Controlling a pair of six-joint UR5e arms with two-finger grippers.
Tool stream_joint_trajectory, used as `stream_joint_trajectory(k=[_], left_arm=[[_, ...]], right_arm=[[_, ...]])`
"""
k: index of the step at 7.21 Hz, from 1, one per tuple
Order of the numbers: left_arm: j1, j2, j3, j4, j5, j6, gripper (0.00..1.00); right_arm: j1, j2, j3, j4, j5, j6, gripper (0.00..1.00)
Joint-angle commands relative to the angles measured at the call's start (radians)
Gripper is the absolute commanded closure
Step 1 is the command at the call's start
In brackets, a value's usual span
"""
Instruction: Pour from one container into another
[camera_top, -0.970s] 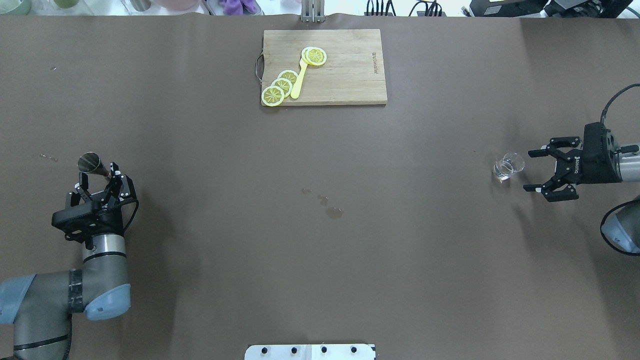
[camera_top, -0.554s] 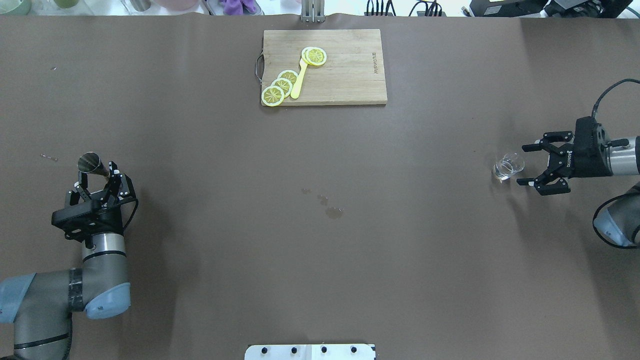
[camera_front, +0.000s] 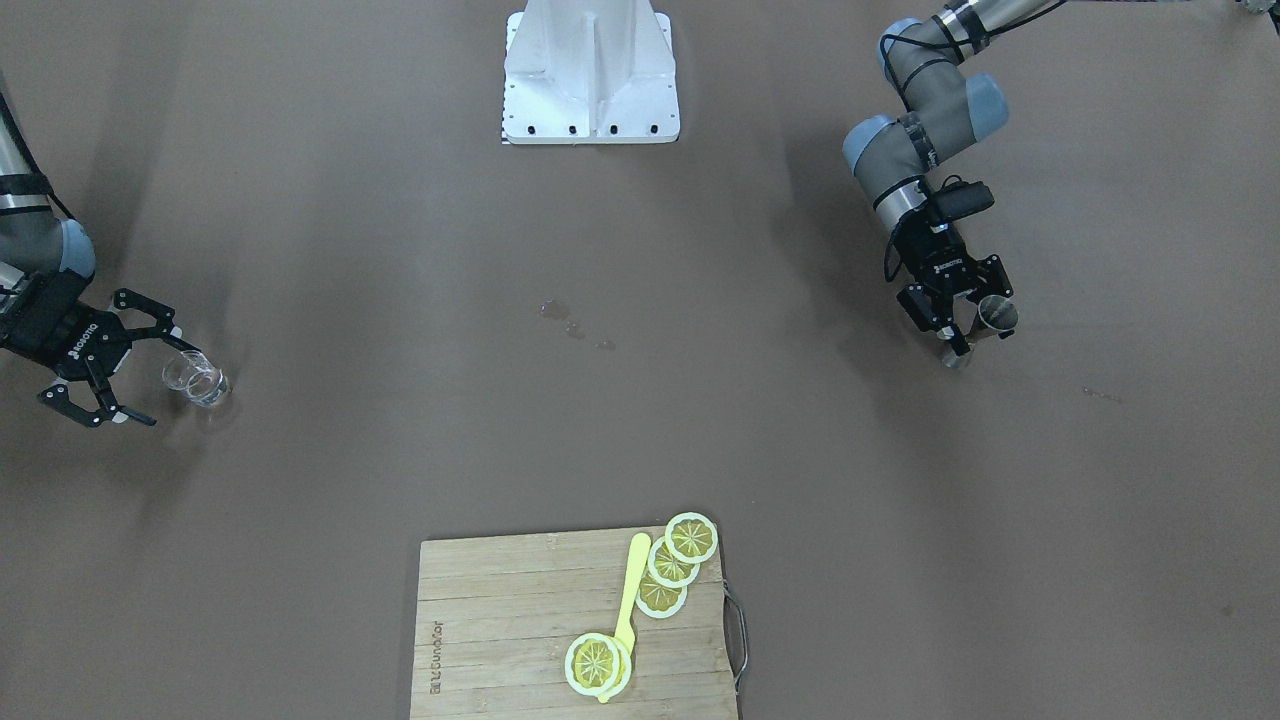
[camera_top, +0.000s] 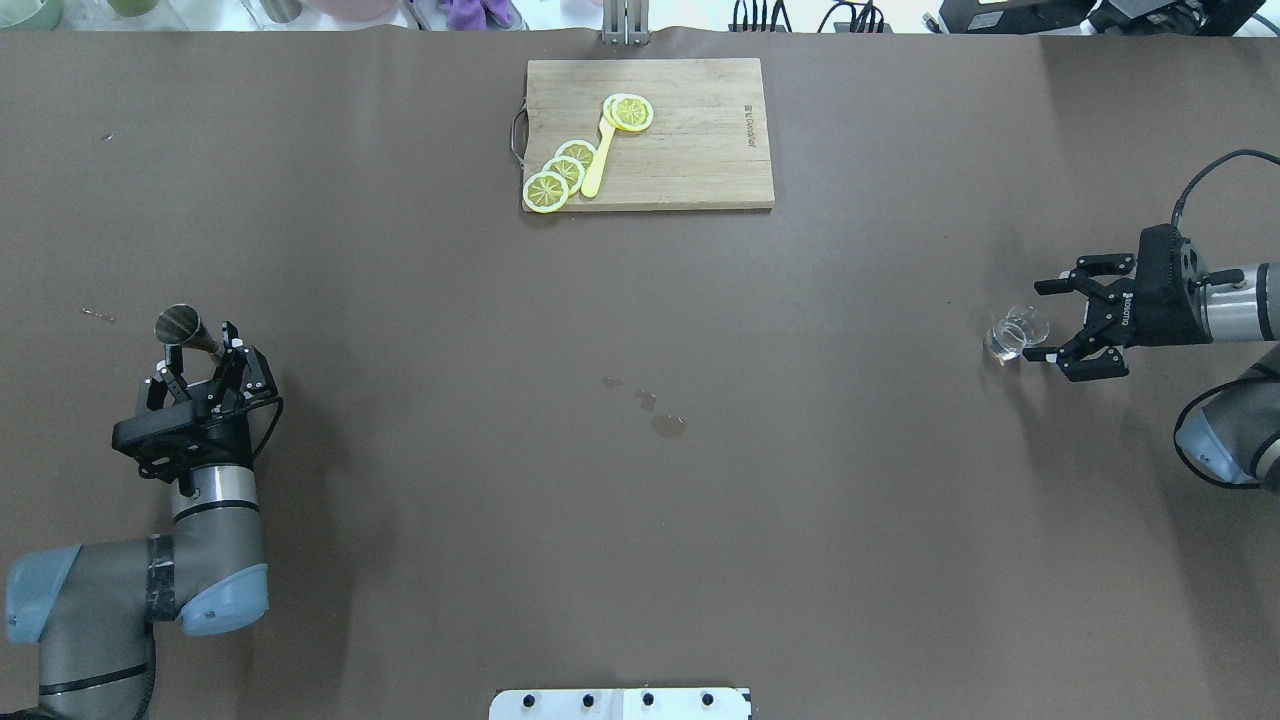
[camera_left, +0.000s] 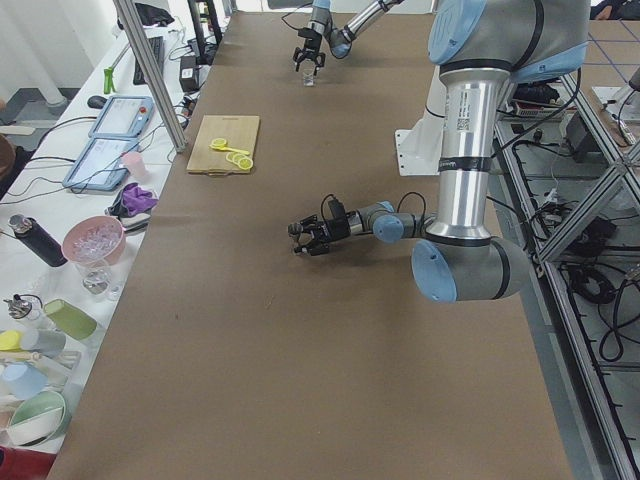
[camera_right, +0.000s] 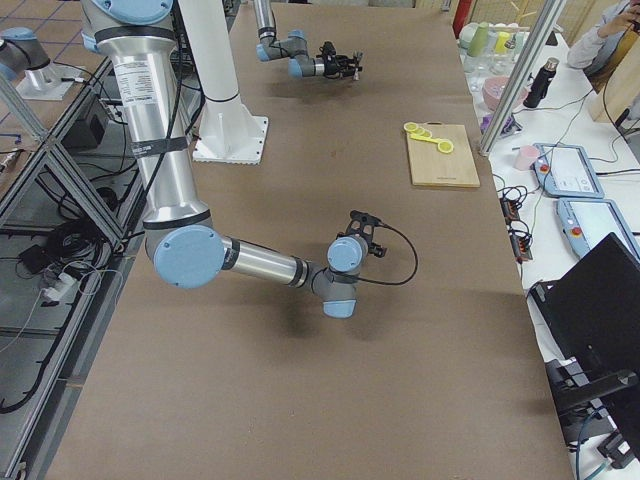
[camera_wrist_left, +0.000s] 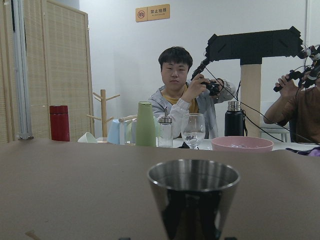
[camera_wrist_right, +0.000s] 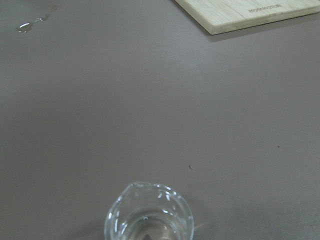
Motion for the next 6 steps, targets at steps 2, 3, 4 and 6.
stream_joint_trajectory(k=[2, 3, 4, 6], left_arm=[[0.001, -0.018, 0.013, 0.013, -0.001, -0.002, 0.49], [0.002, -0.02, 0.015, 0.013, -0.003, 0.0, 0.65], [0.002, -0.02, 0.013, 0.013, -0.007, 0.002, 0.81], [0.002, -0.017, 0.001, 0.007, -0.015, 0.081, 1.0]], right_arm=[[-0.009, 0.01, -0.013, 0.0, -0.003, 0.002, 0.02], [-0.012, 0.011, -0.013, 0.0, -0.005, 0.002, 0.02], [-0.017, 0.011, -0.013, 0.0, -0.006, 0.002, 0.02], [-0.02, 0.014, -0.013, 0.0, -0.008, 0.002, 0.05]])
